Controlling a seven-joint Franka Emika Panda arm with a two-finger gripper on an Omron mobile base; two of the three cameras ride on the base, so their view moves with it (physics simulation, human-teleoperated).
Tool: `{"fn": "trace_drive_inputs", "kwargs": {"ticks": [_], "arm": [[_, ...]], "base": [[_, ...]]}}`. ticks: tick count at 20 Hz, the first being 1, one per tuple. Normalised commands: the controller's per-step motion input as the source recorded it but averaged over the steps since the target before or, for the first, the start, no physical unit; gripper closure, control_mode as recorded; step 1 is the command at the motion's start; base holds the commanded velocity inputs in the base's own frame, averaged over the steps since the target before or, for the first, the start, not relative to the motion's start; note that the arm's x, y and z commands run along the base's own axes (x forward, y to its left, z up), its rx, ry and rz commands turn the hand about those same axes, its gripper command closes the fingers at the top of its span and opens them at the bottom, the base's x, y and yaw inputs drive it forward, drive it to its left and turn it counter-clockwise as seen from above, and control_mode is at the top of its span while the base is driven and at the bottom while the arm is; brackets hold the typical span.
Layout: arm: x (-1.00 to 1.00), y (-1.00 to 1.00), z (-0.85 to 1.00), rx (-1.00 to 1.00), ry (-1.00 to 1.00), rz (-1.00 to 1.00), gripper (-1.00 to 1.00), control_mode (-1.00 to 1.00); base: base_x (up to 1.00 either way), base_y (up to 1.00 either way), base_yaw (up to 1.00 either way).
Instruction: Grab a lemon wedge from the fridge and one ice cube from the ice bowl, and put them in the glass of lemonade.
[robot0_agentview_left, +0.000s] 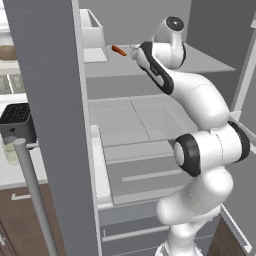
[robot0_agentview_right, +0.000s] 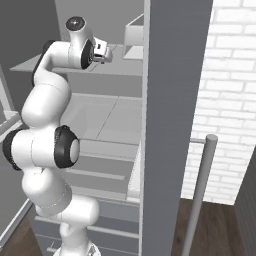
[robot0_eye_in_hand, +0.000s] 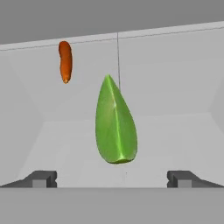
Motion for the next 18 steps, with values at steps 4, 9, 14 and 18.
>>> {"fn": "trace_drive_inputs", "kwargs": {"ticks": [4, 9, 14, 18], "arm": [[0.39, 0.00, -0.04, 0.00, 0.00, 0.00, -1.00, -1.00], [0.36, 0.00, -0.08, 0.00, 0.00, 0.01, -1.00, -1.00], [0.30, 0.00, -0.05, 0.00, 0.00, 0.00, -1.00, -1.00], [0.14, 0.00, -0.07, 0.00, 0.00, 0.00, -1.00, -1.00]], "base": [[0.00, 0.00, 0.00], [0.00, 0.00, 0.00], [0.00, 0.00, 0.00], [0.00, 0.00, 0.00]]}}
